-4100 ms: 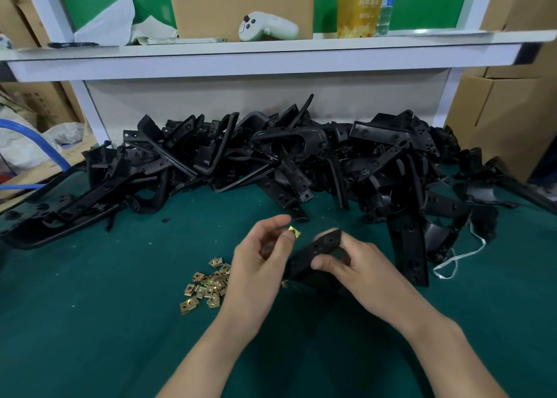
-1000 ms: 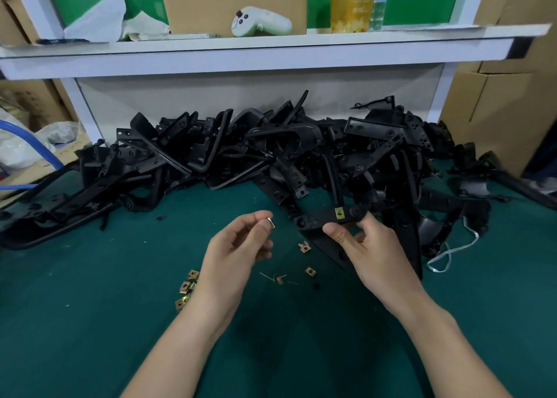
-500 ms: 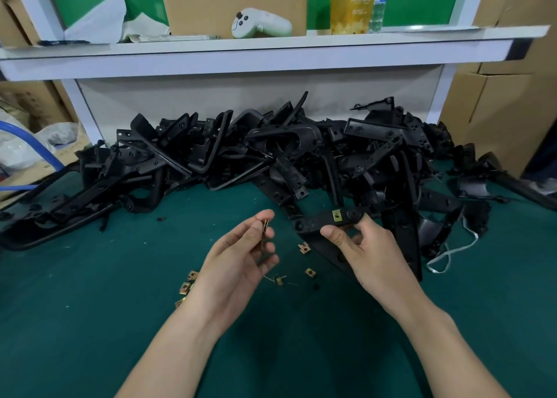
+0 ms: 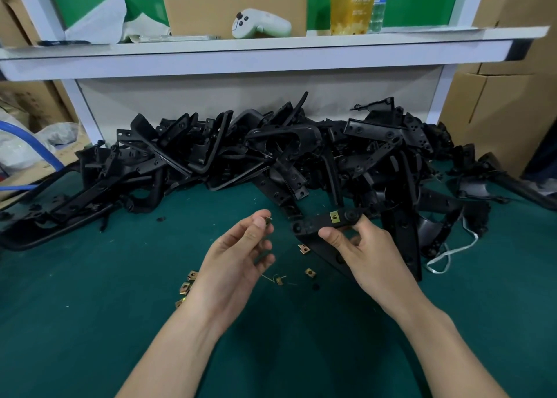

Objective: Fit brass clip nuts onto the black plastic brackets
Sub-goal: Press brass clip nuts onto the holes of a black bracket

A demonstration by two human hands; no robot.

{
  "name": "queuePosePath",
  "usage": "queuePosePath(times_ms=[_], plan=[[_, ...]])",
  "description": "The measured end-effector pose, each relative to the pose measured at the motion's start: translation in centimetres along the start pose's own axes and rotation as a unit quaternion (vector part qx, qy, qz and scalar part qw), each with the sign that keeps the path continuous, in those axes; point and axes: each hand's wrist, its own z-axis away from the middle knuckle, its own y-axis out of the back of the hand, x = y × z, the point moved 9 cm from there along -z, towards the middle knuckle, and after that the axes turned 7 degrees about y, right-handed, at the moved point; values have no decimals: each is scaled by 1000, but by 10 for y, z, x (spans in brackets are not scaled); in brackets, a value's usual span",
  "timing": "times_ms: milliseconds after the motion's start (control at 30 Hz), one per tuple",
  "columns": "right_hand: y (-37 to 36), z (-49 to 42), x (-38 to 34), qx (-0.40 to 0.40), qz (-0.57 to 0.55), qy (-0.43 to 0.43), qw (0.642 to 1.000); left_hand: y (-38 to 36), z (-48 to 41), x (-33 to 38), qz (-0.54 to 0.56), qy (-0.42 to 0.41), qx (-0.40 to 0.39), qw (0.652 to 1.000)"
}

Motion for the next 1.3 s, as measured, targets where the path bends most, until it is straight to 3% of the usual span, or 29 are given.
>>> queuePosePath(times_ms=[567, 1300], plan=[[-1, 0, -1, 0, 5, 10, 1000, -2, 1, -1, -18, -4, -11, 1000], [-1, 0, -2, -3, 2, 8, 1000, 0, -3, 0, 104, -1, -3, 995]])
